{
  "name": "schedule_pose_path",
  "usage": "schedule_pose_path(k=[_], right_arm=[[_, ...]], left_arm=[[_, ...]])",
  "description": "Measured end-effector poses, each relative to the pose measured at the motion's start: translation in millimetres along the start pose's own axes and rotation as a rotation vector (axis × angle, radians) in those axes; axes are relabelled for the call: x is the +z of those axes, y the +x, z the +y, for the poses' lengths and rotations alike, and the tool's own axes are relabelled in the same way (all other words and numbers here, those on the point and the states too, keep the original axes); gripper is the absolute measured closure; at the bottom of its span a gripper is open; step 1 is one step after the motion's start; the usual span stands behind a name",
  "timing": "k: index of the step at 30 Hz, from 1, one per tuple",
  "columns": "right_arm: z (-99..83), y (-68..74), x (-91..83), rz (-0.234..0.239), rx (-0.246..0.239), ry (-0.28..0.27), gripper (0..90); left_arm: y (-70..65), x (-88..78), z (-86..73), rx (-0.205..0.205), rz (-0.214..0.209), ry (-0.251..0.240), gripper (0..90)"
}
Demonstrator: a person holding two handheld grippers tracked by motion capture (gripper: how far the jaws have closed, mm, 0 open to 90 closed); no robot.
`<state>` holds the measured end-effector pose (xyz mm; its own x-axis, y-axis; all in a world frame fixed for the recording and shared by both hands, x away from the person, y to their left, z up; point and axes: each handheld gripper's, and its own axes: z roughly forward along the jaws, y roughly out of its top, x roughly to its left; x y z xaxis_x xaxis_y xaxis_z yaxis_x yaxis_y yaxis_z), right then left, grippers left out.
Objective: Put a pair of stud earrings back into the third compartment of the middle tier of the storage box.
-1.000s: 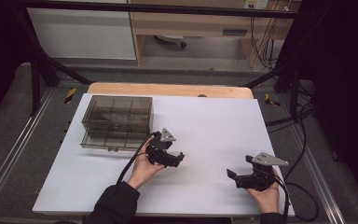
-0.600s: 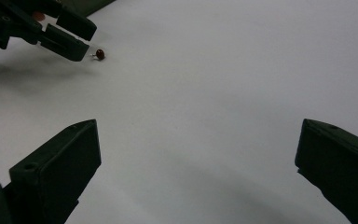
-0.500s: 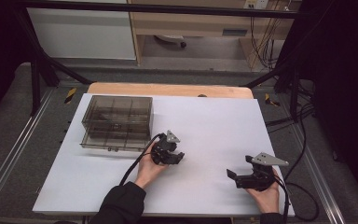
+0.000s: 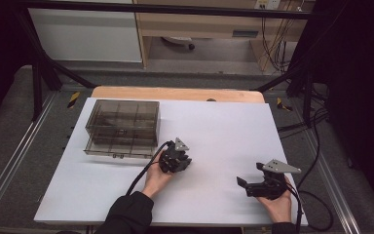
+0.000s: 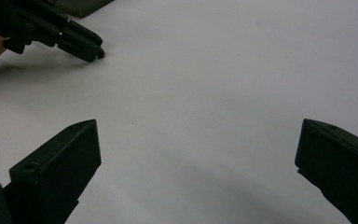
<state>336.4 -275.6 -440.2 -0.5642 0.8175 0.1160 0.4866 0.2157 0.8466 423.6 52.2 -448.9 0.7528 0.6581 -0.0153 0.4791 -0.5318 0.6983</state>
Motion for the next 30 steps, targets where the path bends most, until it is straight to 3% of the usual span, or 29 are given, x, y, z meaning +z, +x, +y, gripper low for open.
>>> schedule_pose_path(k=[16,30], right_arm=[[-0.4,0.2,0.7,0.000,0.002,0.008,0.7],[-0.6,0.5,1.5,-0.002,0.002,0.011,0.7]], left_arm=[[3.0,-1.8,0.4,-0.026,-0.019,-0.005,81.7],[0.1,-29.5,2.5,-0.012,-0.017,-0.031,81.7]])
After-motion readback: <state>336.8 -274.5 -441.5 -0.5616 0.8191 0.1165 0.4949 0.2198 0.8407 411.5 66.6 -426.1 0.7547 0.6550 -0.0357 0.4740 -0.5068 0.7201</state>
